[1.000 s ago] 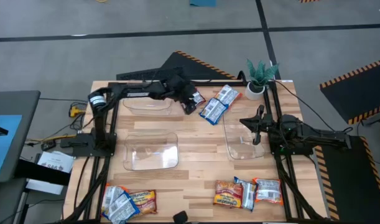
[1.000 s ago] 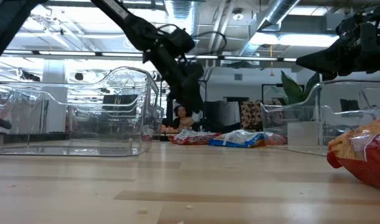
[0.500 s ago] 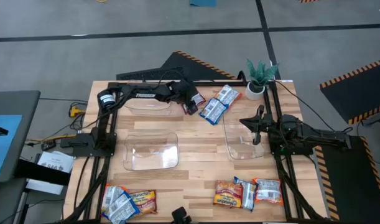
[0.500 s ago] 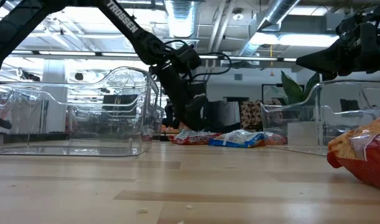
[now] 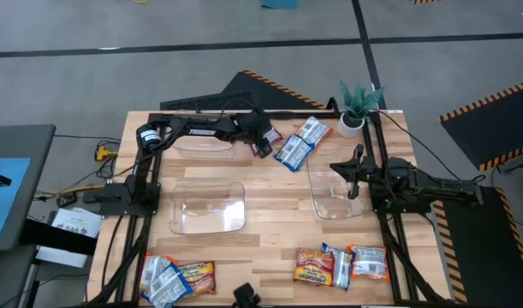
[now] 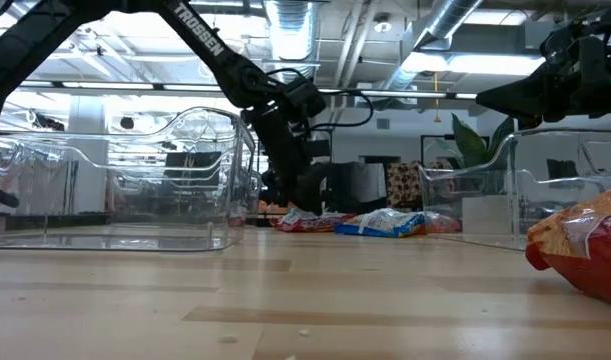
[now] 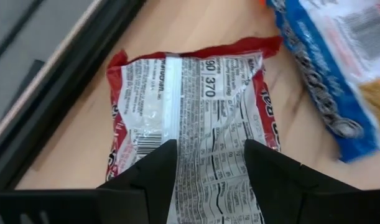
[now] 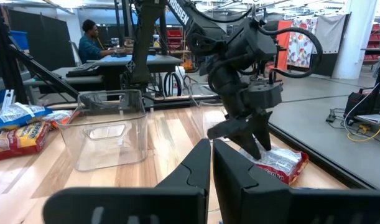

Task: Sort Maruchan noodles
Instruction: Put the top red noodle pack into the top transparent bin

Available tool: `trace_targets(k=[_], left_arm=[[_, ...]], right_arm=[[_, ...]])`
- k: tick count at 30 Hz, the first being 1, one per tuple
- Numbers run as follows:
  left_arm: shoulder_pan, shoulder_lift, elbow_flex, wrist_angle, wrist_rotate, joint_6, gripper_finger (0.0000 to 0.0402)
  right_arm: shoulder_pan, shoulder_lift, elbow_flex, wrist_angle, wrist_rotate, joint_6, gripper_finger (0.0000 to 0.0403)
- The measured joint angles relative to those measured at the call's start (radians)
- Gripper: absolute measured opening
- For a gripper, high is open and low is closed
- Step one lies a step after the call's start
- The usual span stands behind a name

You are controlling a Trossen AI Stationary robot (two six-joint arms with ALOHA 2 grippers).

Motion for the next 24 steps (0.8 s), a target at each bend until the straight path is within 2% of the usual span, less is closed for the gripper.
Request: trace_targets(k=[4, 12, 15, 20, 24], left_arm=[[-0.006, 0.022, 0.003, 0.007, -0.074, 0.005, 0.0181], [-0.011, 0.046, 0.003, 0.007, -0.078, 0.019, 0.0172], [-0.015, 0.045, 0.003, 0.005, -0.077, 0.049, 0.0133], [-0.023, 0.033, 0.0, -0.034, -0.131, 0.131, 0.0019], [-0.02, 0.023, 0.0, -0.054, -0.121, 0.151, 0.0002]], right_arm=[[0.0, 0.0, 0.0, 0.0, 0.0, 0.0, 0.0043], [0.0, 0.0, 0.0, 0.0, 0.0, 0.0, 0.0043], [0.0, 0.0, 0.0, 0.0, 0.0, 0.0, 0.0043], [0.0, 0.0, 0.0, 0.0, -0.001, 0.0, 0.0043], [0.0, 0.0, 0.0, 0.0, 0.0, 0.0, 0.0043]])
